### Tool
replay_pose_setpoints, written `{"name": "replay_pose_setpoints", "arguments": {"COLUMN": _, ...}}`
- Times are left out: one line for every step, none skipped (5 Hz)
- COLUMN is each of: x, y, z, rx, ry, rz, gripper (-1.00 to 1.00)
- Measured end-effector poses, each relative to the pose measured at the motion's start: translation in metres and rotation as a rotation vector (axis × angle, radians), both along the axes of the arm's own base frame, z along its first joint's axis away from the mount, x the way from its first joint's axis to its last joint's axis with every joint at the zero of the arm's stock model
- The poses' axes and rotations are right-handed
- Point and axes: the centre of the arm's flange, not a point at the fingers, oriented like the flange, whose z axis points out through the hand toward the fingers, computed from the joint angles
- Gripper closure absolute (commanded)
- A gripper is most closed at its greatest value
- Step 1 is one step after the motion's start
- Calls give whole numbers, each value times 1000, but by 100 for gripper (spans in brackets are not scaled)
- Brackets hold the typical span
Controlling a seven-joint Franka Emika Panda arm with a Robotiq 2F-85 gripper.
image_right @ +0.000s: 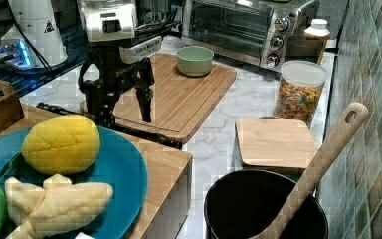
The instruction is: Open the drawer.
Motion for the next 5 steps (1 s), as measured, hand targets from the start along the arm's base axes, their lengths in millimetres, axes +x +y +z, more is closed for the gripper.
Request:
{"name": "replay_pose_setpoints", "arguments": {"x": 2, "y": 28, "z": 6, "rx": 67, "ry": -20, "rz": -102, "gripper": -100}}
{"name": "replay_pose_setpoints", "arguments": {"x": 3, "y": 80, "z": 5, "rx": 83, "ry": -34, "rz": -106, "gripper": -100}}
{"name": "replay_pose_setpoints", "arguments": {"x": 3, "y": 141, "z": 4, "rx": 97, "ry": -44, "rz": -124, "gripper": -100}}
{"name": "replay_pose_setpoints", "arguments": {"x": -2, "y": 196, "z": 3, "rx": 97, "ry": -60, "rz": -50, "gripper": -100}}
{"name": "replay_pose_setpoints", "arguments": {"x": -12, "y": 198, "z": 1, "rx": 71, "ry": -90, "rz": -34, "gripper": -100}}
